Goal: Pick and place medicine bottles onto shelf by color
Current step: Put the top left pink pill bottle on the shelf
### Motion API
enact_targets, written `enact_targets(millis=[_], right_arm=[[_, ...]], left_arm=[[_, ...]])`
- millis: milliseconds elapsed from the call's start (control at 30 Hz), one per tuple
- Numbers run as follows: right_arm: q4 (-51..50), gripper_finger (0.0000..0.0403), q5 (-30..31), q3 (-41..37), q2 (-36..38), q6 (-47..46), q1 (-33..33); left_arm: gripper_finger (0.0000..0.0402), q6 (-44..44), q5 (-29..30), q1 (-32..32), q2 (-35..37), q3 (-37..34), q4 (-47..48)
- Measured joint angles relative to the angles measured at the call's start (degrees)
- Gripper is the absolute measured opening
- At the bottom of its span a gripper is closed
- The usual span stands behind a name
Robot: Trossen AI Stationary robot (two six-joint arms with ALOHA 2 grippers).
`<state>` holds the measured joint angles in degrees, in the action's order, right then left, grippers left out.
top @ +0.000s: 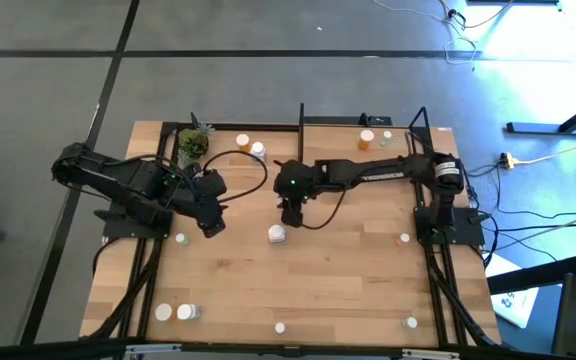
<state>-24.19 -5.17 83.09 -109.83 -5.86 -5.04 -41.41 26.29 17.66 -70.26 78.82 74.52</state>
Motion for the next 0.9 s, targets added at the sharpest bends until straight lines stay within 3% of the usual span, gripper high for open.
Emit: enact_targets(millis=[367,667,900], right_arm=[[-17.06,0.0125,0.3,15.28,2.11,-0.37,0.79],[-27.61,0.0125,5.01,25.53,2.11,0.38,0.98],[-37.64,0.0125,12.46,32.52,2.12,-0.2,0.98]], left_arm=[[0.0199,0.0,0.06,0.0,-0.01,-0.01,0.31],[0.0199,0.0,0.17,0.0,-0.02,-0.01,0.5],[0.0199,0.0,0.77,0.01,-0.02,-0.01,0.48]])
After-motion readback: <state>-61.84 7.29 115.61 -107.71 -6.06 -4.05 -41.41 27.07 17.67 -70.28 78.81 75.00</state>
